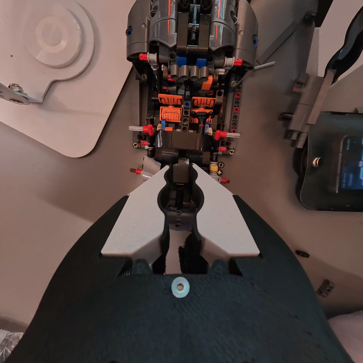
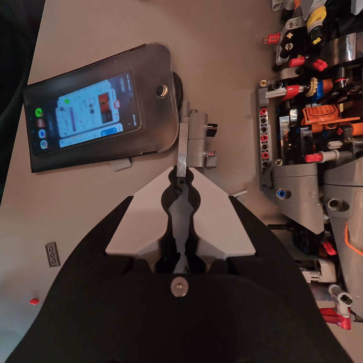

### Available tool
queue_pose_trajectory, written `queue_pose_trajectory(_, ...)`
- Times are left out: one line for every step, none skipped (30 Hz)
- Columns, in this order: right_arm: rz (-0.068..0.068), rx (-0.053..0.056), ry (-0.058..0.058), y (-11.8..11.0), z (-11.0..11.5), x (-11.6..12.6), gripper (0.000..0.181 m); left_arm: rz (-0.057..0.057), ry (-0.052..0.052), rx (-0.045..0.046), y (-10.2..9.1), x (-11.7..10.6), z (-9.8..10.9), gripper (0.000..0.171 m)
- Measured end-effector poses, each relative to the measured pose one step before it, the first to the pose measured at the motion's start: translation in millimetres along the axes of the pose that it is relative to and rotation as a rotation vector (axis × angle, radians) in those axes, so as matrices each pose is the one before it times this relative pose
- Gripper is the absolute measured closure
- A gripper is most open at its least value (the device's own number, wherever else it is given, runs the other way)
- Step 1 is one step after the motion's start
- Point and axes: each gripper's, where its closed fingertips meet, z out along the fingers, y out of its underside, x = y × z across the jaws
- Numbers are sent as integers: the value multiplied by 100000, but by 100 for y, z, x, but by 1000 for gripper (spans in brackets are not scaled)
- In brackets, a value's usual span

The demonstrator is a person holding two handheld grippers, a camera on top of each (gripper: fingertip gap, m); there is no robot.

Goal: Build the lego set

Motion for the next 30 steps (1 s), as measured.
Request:
queue_pose_trajectory(6, -44, 32, -2, 2, 4, 176, 5, -126, -249, 0, -3, -1, 158)
queue_pose_trajectory(34, 16, -25, 3, 9, -4, 176, -18, -308, -354, -1, -8, -45, 158)
queue_pose_trajectory(-27, 0, -8, 5, 8, 3, 176, -125, -868, -463, -12, -80, -108, 158)
queue_pose_trajectory(-4, -26, 2, 7, 5, 12, 176, -313, -1251, 602, -206, -109, -201, 158)
queue_pose_trajectory(74, 15, -48, 2, 8, 0, 176, -116, -396, 1279, -363, 48, -293, 158)
queue_pose_trajectory(34, -34, -42, 22, 7, 6, 176, 557, -384, 1278, -398, 143, -327, 158)
queue_pose_trajectory(-38, -11, -5, 10, 14, 16, 176, 701, 86, 412, -305, 289, -276, 158)
queue_pose_trajectory(78, 7, -61, 15, 8, 10, 176, 779, -153, -616, -161, 314, -183, 158)
queue_pose_trajectory(125, 34, -107, 14, -3, -2, 176, 661, 24, -1883, 89, 377, -92, 158)
queue_pose_trajectory(-35, 64, -47, -10, 3, 6, 176, 906, 209, -1994, 183, 427, -13, 158)
queue_pose_trajectory(-61, 8, 11, 7, -5, 6, 176, 786, -106, -902, 86, 332, 18, 158)
queue_pose_trajectory(11, 45, -42, -6, 3, -7, 176, -56, -47, -419, 91, 223, 40, 158)
queue_pose_trajectory(-15, 27, -20, -5, 0, 8, 176, -594, 761, -179, 122, 260, 56, 158)
queue_pose_trajectory(-4, -54, 39, 13, 5, 8, 176, -98, -204, -141, 130, 78, 66, 158)
queue_pose_trajectory(34, -32, 1, 10, 6, 0, 176, -232, -203, 668, 12, 79, 16, 158)
queue_pose_trajectory(-29, -5, 4, -11, -2, -10, 176, -957, 177, 141, 38, 101, 38, 158)
queue_pose_trajectory(-71, -46, 47, 1, 6, -8, 176, -380, -445, -1102, 218, 16, 99, 158)
queue_pose_trajectory(-14, -25, 5, -10, -5, -1, 176, 353, -19, 7, -7, 74, 107, 158)
queue_pose_trajectory(-28, 27, -4, -8, -5, -11, 176, -16, 871, -609, 47, 177, 179, 158)
queue_pose_trajectory(-67, -74, 60, 10, 12, -5, 176, 136, -655, -1211, 134, -54, 200, 158)
queue_pose_trajectory(-11, -79, 70, 16, 3, 13, 176, 82, -202, -207, -46, 26, 25, 157)
queue_pose_trajectory(42, -36, 24, 4, -4, 10, 176, 251, -330, -253, 27, -4, -29, 158)
queue_pose_trajectory(-55, -123, 81, 27, 8, 19, 176, 110, -41, -57, 6, 16, -16, 158)
queue_pose_trajectory(-84, -115, 61, 10, 1, -5, 176, -194, -52, 181, -28, -33, 16, 157)
queue_pose_trajectory(-46, -25, 17, 3, -2, 6, 176, -91, 237, 32, 13, 23, 50, 157)
queue_pose_trajectory(-36, 53, -23, -8, -17, -15, 176, 371, -46, -431, 106, 13, 67, 156)
queue_pose_trajectory(-43, -6, 28, -9, -17, 3, 176, 420, -826, -413, 115, -87, 95, 153)
queue_pose_trajectory(-31, 9, 33, -3, -21, 3, 176, -30, -666, -8, 92, -71, 58, 150)
queue_pose_trajectory(-4, 53, -20, -4, -10, -4, 176, 35, -397, 750, -20, 11, 1, 146)
queue_pose_trajectory(-18, 6, 5, 3, -13, 0, 176, 206, -690, 1875, -182, -11, -99, 144)
